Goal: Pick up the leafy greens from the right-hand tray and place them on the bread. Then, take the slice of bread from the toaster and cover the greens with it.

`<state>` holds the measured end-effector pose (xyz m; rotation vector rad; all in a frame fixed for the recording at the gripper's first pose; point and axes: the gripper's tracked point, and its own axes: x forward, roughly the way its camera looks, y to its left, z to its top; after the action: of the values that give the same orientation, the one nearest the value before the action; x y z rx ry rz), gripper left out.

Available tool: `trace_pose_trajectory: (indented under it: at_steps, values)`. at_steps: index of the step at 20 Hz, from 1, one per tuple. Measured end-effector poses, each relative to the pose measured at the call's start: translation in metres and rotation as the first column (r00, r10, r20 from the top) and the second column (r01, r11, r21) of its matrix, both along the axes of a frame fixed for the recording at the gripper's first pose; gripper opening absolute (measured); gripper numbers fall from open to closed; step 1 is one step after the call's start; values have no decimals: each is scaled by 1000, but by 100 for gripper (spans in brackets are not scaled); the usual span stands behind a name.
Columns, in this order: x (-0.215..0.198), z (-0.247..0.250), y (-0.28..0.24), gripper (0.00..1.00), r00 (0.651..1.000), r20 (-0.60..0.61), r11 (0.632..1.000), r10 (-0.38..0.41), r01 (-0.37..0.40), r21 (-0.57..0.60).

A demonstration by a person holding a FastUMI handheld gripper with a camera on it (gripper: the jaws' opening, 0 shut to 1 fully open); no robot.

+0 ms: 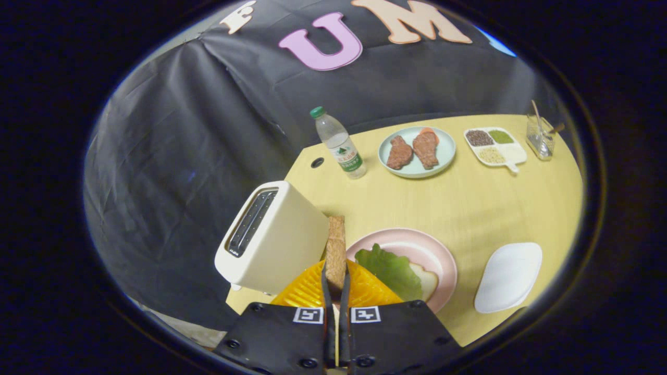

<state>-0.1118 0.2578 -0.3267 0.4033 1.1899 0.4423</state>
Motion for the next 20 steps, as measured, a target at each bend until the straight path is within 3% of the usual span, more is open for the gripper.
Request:
trace_pose_trajectory:
  at_steps: [9, 13, 15, 18, 20]
  values:
    - [-17, -63, -33, 5, 979, -126, 987, -158, 158, -12]
    - [-29, -74, -51, 5, 974, -144, 984, -176, 168, -65]
    - [-37, -82, -54, 12, 969, -163, 981, -185, 173, -82]
    - [-43, -93, -59, 40, 972, -173, 980, -158, 134, -145]
    - [-46, -90, -60, 50, 974, -170, 981, -150, 125, -150]
